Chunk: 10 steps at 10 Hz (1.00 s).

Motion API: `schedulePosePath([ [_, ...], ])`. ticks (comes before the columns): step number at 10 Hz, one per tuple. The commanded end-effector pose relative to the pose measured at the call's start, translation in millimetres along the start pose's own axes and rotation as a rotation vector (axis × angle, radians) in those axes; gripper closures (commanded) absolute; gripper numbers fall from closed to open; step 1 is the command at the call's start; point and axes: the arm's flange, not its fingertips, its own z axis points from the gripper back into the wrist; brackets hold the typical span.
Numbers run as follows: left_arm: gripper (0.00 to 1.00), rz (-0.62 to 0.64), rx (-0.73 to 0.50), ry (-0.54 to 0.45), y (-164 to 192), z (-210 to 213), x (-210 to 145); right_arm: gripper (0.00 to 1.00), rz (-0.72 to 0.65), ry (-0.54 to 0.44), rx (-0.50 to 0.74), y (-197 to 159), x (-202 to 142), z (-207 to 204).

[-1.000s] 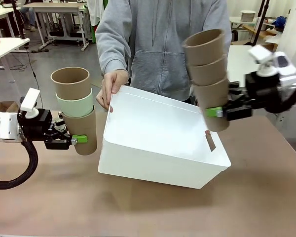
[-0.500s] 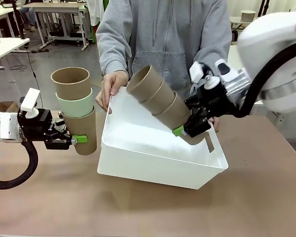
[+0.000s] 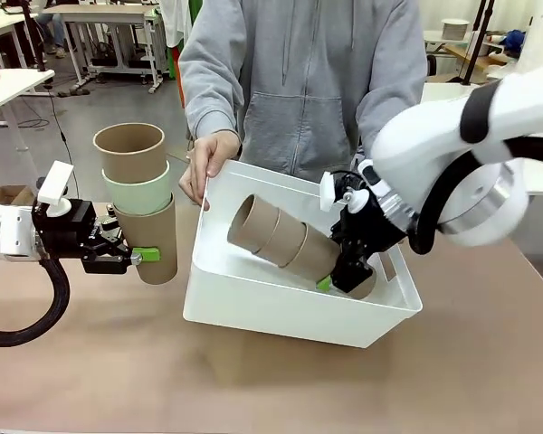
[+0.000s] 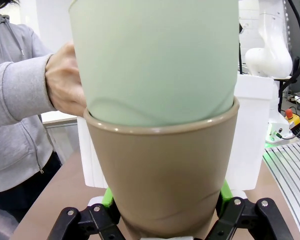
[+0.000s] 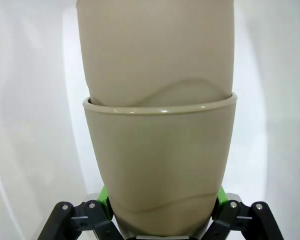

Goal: Stack the cups and store them in the basket.
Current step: Place the stack of Reusable plastic cups into the Pantry Basket.

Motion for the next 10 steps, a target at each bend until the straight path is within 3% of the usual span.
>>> schedulePosePath([
  [1,0.15,-0.015,-0.002,-0.007,0,0,5,0.16,-0.013,0.06,-0.026,-7,15,-13],
  [6,0.15,-0.015,-0.002,-0.007,0,0,5,0.16,0.007,0.138,-0.018,-2,20,-42],
  [7,0.15,-0.015,-0.002,-0.007,0,0,5,0.0,0.011,0.151,-0.012,2,21,-43],
  [10,0.15,-0.015,-0.002,-0.007,0,0,5,0.0,0.027,0.109,0.01,9,27,-11],
])
